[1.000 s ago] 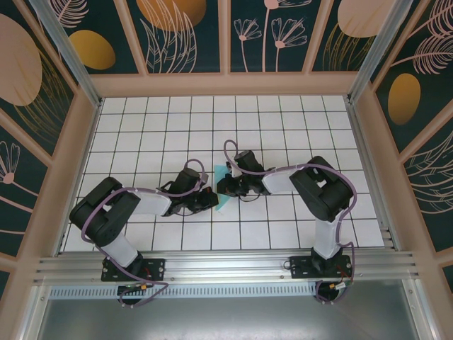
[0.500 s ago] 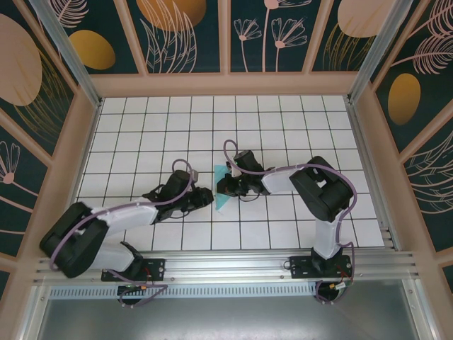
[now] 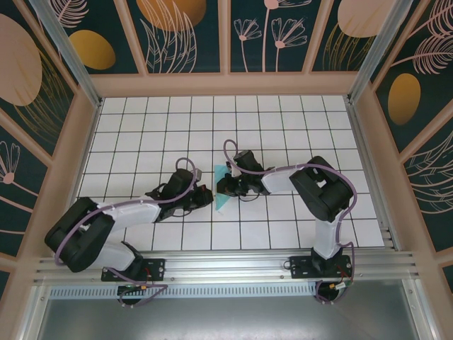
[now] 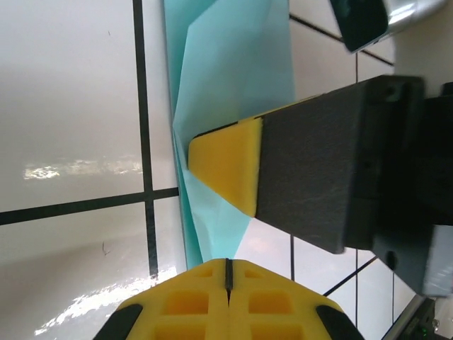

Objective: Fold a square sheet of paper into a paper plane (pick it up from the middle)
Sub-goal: Fourth fold the wing at the center of the table.

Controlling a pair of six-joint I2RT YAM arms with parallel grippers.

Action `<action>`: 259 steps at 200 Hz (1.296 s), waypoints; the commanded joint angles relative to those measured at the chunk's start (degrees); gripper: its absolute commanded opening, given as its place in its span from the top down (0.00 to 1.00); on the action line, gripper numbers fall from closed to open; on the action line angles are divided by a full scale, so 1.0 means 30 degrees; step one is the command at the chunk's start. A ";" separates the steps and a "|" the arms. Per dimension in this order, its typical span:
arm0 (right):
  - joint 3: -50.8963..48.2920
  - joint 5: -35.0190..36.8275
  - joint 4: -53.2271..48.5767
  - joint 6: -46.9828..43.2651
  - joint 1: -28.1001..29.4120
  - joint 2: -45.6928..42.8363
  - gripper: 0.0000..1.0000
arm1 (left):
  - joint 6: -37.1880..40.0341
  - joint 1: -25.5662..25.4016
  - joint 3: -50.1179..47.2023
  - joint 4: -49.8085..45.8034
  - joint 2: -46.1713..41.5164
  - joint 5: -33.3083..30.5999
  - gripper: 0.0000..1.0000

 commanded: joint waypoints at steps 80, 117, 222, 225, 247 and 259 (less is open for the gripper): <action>-0.0015 0.1823 -0.1408 -0.0018 0.0106 0.0875 0.86 | 0.0627 0.0032 0.0730 0.3771 0.3460 0.3513 0.97; -0.0009 0.2073 -0.1678 -0.0130 0.0106 0.0870 0.86 | 0.0887 0.0017 0.0030 0.2856 0.3609 0.2910 0.97; 0.0214 0.2468 -0.2138 -0.0217 0.0105 0.1086 0.86 | 0.1052 0.0015 -0.0847 0.3860 0.6138 0.5777 0.96; 0.0204 0.2496 -0.2133 -0.0205 0.0102 0.1083 0.86 | 0.1154 0.0018 -0.0819 0.3783 0.6207 0.5943 0.96; 0.0208 0.2571 -0.2136 -0.0135 0.0109 0.1138 0.86 | 0.2390 0.0006 -0.0369 0.1579 0.6331 0.5789 0.97; 0.0205 0.2681 -0.2178 -0.0099 0.0114 0.1114 0.86 | 0.3146 -0.0006 -0.0129 -0.0021 0.6086 0.5380 0.97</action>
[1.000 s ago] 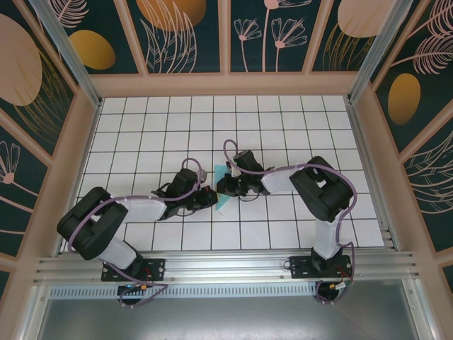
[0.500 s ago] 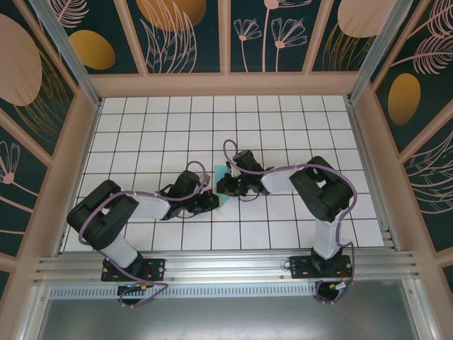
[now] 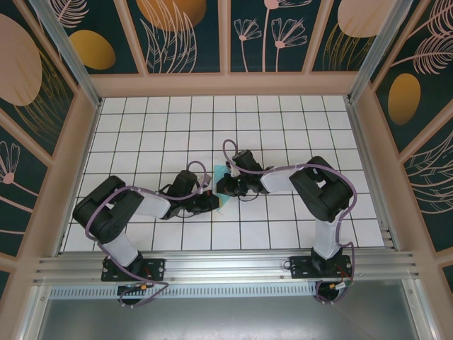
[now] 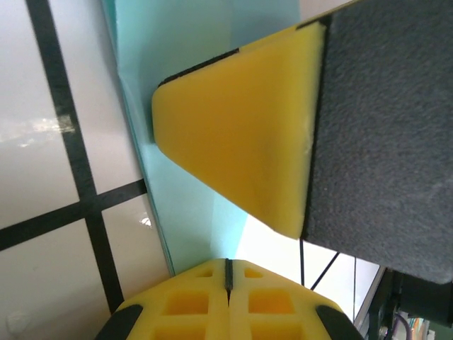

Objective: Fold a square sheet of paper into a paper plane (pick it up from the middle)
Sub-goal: Fourth fold the wing at the center of the table.

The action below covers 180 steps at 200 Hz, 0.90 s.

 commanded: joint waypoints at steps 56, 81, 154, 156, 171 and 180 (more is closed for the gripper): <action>-0.0088 0.2398 -0.1633 -0.0109 -0.0018 0.1158 0.85 | 0.3164 -0.0769 -0.0112 -0.7219 0.1354 0.0888 0.96; -0.0039 0.2467 -0.1711 -0.0154 -0.0019 0.1134 0.85 | 0.3536 -0.0799 -0.0438 -0.8024 0.0913 0.0857 0.96; 0.0023 0.2453 -0.1720 -0.0129 0.0025 0.1182 0.85 | 0.3880 -0.0779 -0.0262 -0.9255 -0.1097 0.0580 0.96; 0.0040 0.2449 -0.1726 -0.0129 0.0025 0.1201 0.85 | 0.3851 -0.0791 -0.0262 -0.9200 -0.1239 0.0566 0.96; 0.0018 0.2449 -0.1729 -0.0131 0.0025 0.1158 0.85 | 0.3546 -0.0787 0.0050 -0.8975 -0.2318 0.0241 0.95; 0.0022 0.2456 -0.1693 -0.0107 0.0032 0.1159 0.85 | 0.3238 -0.0780 0.0183 -0.8566 -0.3240 -0.0087 0.96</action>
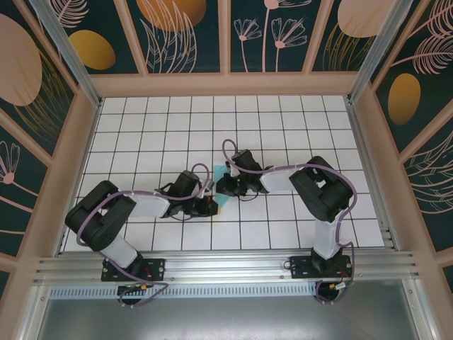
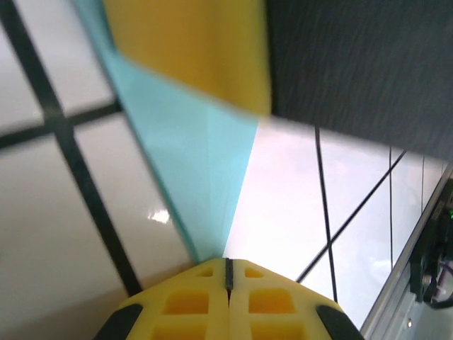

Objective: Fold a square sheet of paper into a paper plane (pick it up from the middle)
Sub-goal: Fourth fold the wing at the center of the table.

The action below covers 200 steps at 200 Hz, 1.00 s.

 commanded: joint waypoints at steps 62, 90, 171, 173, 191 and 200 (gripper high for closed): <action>-0.0357 0.2161 -0.0851 0.0213 0.0062 0.1235 0.85 | -0.2675 -0.0134 0.0198 -0.0188 -0.3997 -0.4329 0.97; -0.0411 0.2184 -0.0840 0.0222 0.0092 0.1230 0.85 | -0.3137 -0.0144 0.0327 0.1552 -0.2767 -0.4190 0.97; -0.0447 0.2119 -0.0734 0.0338 0.0091 0.1186 0.84 | -0.3420 -0.0149 0.0247 0.3586 -0.0419 -0.3926 0.96; -0.0454 0.2118 -0.0719 0.0319 0.0091 0.1191 0.84 | -0.3427 -0.0152 0.0232 0.3594 -0.0335 -0.3902 0.96; -0.0412 0.2073 -0.0705 0.0354 0.0092 0.1218 0.84 | -0.3401 -0.0135 0.0191 0.3693 0.0093 -0.3836 0.97; -0.0387 0.2051 -0.0702 0.0362 0.0088 0.1231 0.85 | -0.3398 -0.0145 0.0217 0.3698 0.0318 -0.3820 0.97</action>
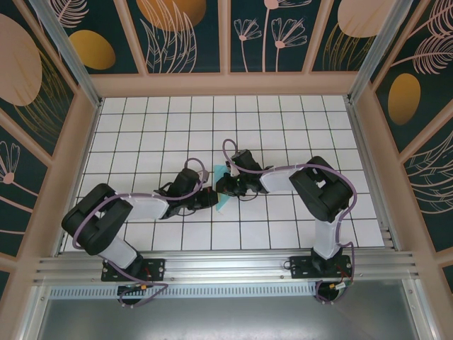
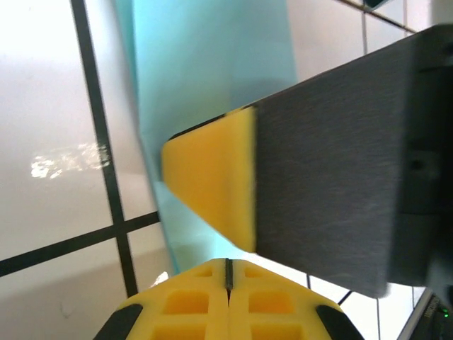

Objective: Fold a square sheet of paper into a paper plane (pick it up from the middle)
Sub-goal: Fourth fold the wing at the center of the table.

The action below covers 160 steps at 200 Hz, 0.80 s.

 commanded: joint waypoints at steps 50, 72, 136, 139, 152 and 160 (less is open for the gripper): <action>-0.0434 0.1931 -0.0789 -0.0054 0.0041 0.1197 0.84 | -0.0087 0.0061 0.0408 0.1031 0.1211 0.0432 0.95; -0.0419 0.1929 -0.0785 -0.0061 0.0040 0.1237 0.84 | 0.0084 0.0059 0.0331 0.1124 0.1168 0.0644 0.94; -0.0349 0.1931 -0.0863 -0.0116 0.0041 0.1158 0.84 | 0.0202 0.0063 0.0494 0.0127 0.2428 0.0259 0.98; -0.0349 0.1957 -0.0869 -0.0116 0.0041 0.1137 0.84 | 0.0238 0.0085 0.0487 -0.0087 0.2478 0.0124 0.99; -0.0331 0.2082 -0.0861 -0.0127 0.0040 0.1019 0.84 | 0.0410 0.0064 0.0095 -0.0081 0.2485 0.0398 1.00; -0.0377 0.2148 -0.0652 -0.0162 0.0041 0.0813 0.84 | 0.0363 0.0076 -0.0095 -0.0363 0.2490 0.0090 1.00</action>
